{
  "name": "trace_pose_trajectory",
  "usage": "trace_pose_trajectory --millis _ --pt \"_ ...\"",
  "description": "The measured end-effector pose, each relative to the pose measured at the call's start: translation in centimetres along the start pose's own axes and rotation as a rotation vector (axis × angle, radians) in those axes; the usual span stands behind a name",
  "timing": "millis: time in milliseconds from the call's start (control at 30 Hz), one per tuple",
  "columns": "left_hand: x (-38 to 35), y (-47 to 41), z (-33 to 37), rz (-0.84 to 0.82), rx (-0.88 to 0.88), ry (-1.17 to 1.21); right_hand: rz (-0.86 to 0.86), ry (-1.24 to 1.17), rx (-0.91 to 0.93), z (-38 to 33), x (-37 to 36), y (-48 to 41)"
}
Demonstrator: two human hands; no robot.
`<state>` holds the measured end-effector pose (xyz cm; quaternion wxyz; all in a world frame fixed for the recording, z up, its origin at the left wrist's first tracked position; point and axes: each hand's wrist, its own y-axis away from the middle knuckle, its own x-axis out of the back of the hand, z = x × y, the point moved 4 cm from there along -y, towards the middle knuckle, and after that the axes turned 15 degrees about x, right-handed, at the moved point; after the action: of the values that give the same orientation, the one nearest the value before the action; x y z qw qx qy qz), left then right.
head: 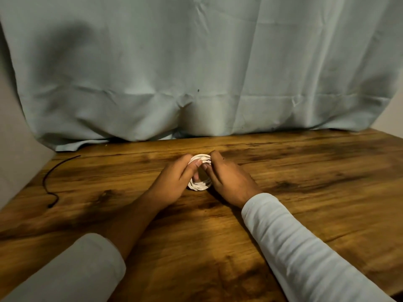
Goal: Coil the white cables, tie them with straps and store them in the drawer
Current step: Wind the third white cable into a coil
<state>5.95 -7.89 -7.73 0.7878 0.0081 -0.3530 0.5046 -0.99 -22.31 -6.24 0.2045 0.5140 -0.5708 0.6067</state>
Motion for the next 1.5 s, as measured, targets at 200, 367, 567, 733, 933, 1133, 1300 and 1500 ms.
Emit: trace_pose_trajectory --millis 200,367,567,733,933,1133,1300,1500 --pt "-0.7 -0.4 -0.7 -0.151 0.138 0.312 0.023 -0.092 -0.028 -0.1 -0.1 0.1" --pt "-0.5 -0.3 -0.9 -0.119 0.111 0.178 0.013 0.042 -0.058 -0.3 0.4 0.0" --pt "-0.2 -0.1 -0.3 0.025 0.03 -0.204 0.029 0.023 -0.058 -0.2 0.3 0.1" --pt "-0.1 0.0 -0.3 0.002 0.098 -0.187 0.06 -0.061 -0.087 -0.1 -0.2 0.2" --pt "-0.1 0.0 -0.4 0.0 0.096 -0.168 0.006 0.119 -0.135 -0.3 0.0 0.1" --pt "0.6 0.0 0.2 0.15 -0.011 -0.384 0.089 0.278 -0.074 -1.1 0.8 -0.3" --pt "0.5 -0.2 -0.5 0.089 0.046 -0.436 0.046 0.277 -0.074 -0.8 0.0 -0.2" --pt "0.3 -0.3 -1.3 0.049 0.102 -0.305 0.056 0.088 -0.136 -0.1 -0.6 0.1"
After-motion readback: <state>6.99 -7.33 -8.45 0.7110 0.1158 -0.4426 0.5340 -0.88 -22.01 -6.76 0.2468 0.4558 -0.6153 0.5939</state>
